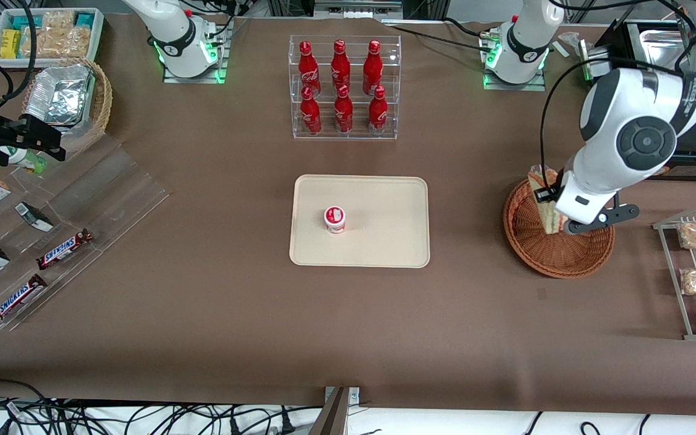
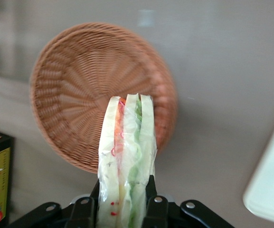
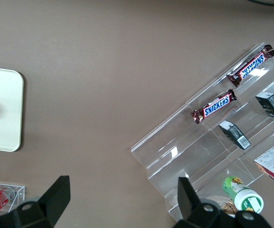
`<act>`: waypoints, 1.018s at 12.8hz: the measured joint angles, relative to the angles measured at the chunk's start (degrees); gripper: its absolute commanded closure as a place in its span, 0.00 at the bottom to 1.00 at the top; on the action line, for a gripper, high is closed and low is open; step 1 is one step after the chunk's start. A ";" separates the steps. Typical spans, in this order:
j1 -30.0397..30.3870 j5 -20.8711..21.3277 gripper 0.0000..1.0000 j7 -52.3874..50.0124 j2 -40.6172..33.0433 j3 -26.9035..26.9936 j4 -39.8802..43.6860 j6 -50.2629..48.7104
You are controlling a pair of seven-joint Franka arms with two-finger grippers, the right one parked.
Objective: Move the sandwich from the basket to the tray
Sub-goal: 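Carry the sandwich with the left gripper over the cream tray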
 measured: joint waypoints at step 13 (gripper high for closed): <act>-7.82 -2.02 0.64 -9.41 10.65 -12.56 -3.01 25.89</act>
